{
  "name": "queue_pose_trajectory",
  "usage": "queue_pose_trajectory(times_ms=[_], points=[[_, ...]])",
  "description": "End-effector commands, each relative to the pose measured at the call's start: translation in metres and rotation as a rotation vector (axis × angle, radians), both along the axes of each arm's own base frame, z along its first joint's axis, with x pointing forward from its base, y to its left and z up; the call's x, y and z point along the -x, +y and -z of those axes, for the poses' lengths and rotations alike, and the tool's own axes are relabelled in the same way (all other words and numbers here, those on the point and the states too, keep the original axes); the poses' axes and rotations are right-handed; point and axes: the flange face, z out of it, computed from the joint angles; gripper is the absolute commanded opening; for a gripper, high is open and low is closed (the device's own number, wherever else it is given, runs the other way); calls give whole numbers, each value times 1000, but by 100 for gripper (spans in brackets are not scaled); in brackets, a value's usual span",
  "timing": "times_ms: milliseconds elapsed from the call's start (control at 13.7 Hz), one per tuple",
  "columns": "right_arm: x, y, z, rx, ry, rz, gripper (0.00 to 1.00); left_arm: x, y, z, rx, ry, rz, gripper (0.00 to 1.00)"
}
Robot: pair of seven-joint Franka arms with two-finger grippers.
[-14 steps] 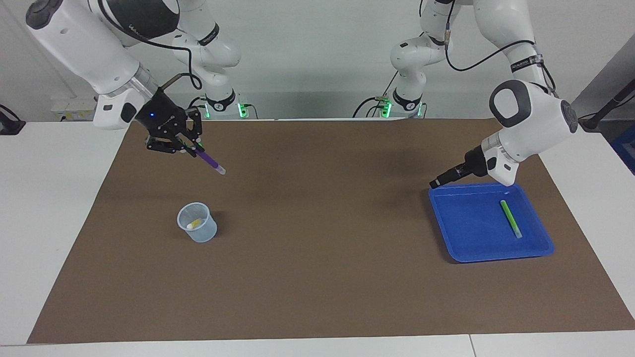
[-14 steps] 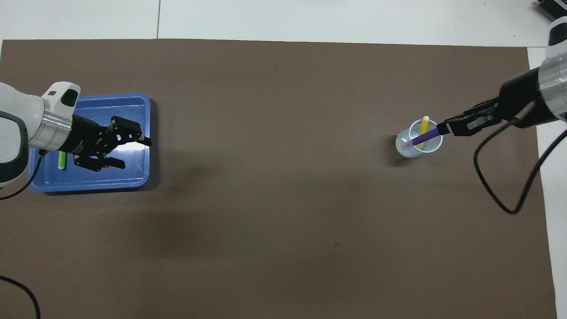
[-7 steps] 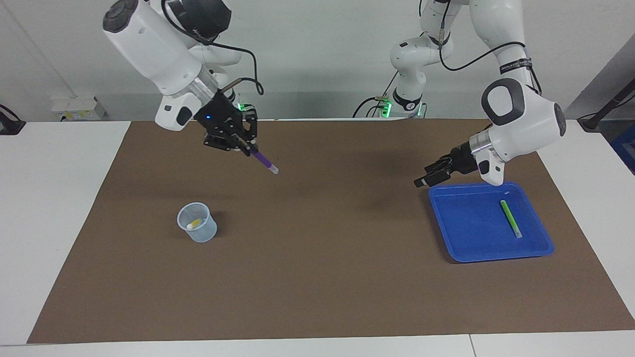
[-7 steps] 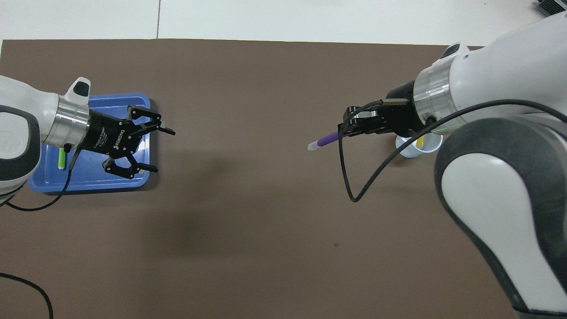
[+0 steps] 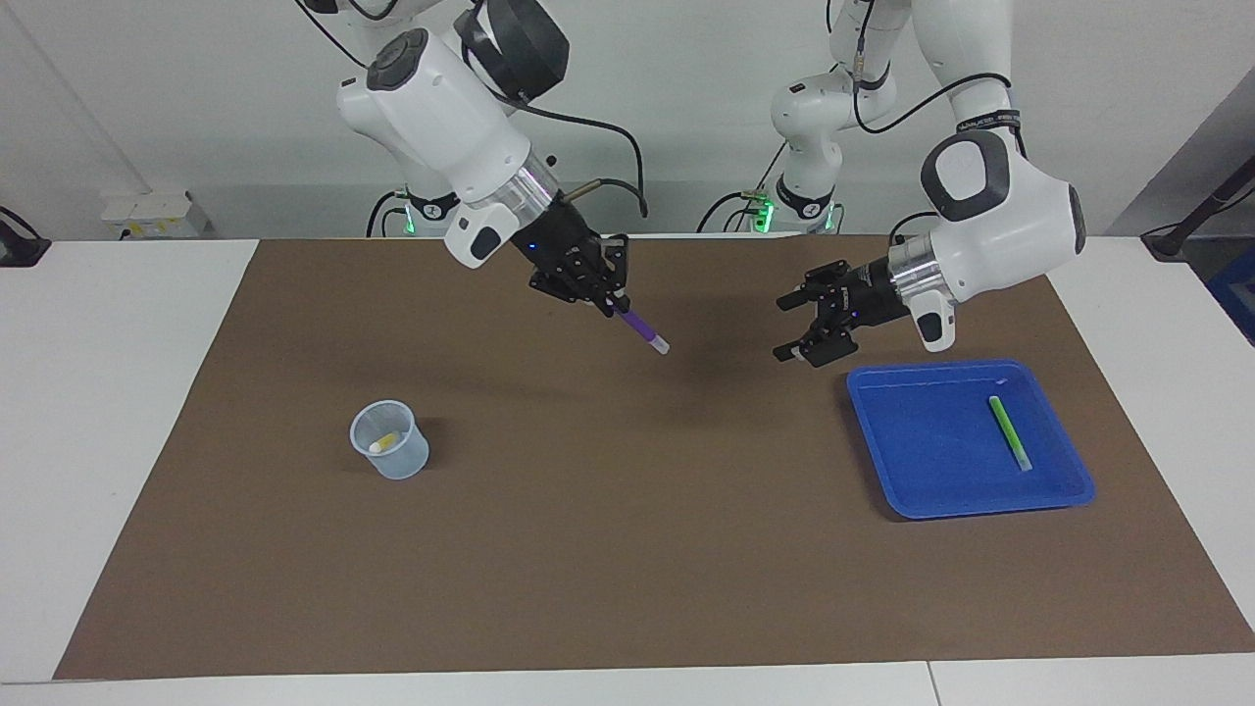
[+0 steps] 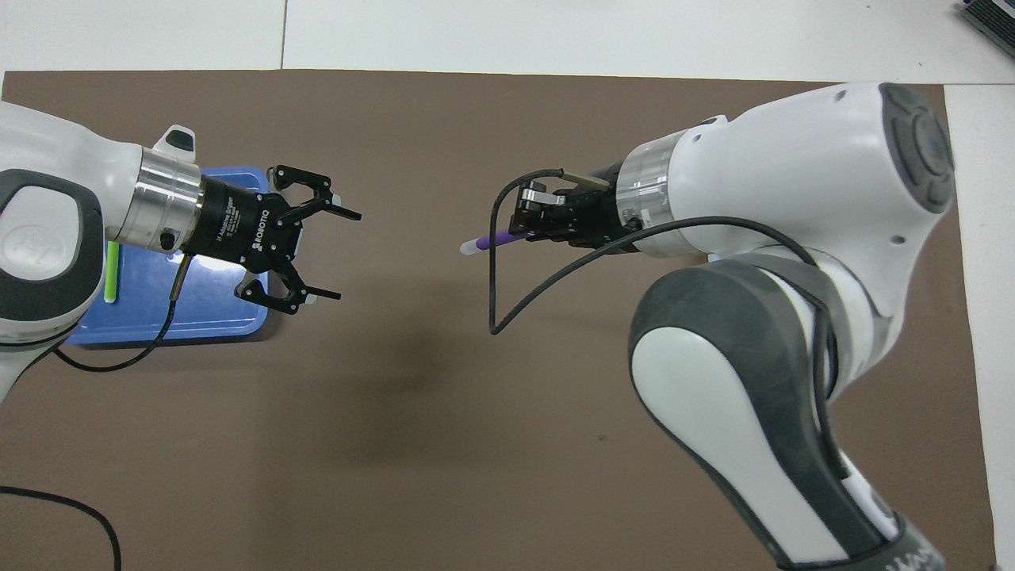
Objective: Right arm passes pens to left for tray arrangement
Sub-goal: 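Carry the purple pen toward the open left gripper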
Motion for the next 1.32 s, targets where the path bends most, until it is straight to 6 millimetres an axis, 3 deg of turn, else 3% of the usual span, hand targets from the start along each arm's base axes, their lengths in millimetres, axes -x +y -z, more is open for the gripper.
queue_pose_trajectory(times_ms=[0,73,219,438,585,877,1242], points=[[0,33,18,-55,15,68,15,4,-28,-7,11,21,-20,100],[1,44,22,-65,12,82,15,4,-37,-10,9,21,-39,100],[0,46,27,-67,16,90,15,4,-50,-9,2,52,-102,99],[0,48,28,-69,20,96,15,-1,-47,-12,6,47,-147,84],[0,48,27,-68,19,95,15,-4,-48,-11,9,31,-172,79],[1,47,32,-60,25,91,15,5,-84,-8,4,25,-201,79],[2,47,33,-58,24,87,15,9,-90,0,-6,20,-206,75]])
